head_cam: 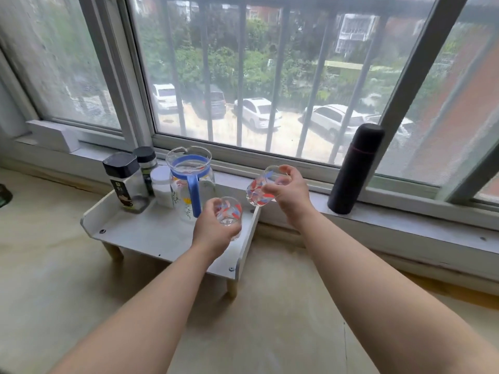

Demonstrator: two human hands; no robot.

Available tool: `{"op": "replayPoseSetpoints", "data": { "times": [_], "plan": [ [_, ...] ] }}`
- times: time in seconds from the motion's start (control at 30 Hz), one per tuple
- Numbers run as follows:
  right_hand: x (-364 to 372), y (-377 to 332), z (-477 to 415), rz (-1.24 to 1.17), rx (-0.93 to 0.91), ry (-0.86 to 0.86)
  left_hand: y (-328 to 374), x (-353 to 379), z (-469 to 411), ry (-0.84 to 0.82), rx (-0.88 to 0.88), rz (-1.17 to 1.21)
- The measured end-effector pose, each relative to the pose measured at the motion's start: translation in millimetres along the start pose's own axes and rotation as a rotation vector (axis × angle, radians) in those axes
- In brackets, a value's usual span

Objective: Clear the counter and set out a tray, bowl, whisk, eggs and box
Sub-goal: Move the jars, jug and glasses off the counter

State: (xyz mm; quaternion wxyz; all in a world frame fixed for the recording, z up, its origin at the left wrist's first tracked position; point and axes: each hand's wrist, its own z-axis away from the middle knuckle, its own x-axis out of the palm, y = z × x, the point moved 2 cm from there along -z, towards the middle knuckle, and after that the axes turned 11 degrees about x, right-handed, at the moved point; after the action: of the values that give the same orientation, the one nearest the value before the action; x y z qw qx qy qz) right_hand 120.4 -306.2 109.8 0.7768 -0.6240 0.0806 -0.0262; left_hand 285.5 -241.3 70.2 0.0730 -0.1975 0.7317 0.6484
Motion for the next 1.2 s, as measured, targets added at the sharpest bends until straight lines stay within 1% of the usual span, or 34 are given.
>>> {"op": "replayPoseSetpoints", "data": {
  "times": [0.27, 0.43, 0.57, 0.8, 0.93, 1.2],
  "plan": [
    [37.5, 10.8, -35.2, 0.104, 0.068, -0.091, -28.0, 3.0, -23.1, -0.125, -0.093, 0.067],
    [54.0, 18.8, -48.7, 0.215, 0.090, -0.106, -36.9, 1.1, -31.1, -0.153, -0.137, 0.081],
    [55.9, 22.9, -55.3, 0.334, 0.079, -0.125, -36.8, 1.3, -34.9, -0.179, -0.139, 0.082],
    [58.4, 23.3, -63.9, 0.487, 0.043, -0.138, -39.7, 3.3, -38.6, -0.152, -0.123, 0.115],
    [57.5, 25.2, -69.0, 0.523, 0.070, -0.143, -41.8, 5.4, -38.9, -0.156, -0.128, 0.099],
    [56.8, 24.3, -71.8, 0.674, 0.003, -0.192, -42.5, 8.8, -41.3, -0.169, -0.140, 0.060]
  ]
}}
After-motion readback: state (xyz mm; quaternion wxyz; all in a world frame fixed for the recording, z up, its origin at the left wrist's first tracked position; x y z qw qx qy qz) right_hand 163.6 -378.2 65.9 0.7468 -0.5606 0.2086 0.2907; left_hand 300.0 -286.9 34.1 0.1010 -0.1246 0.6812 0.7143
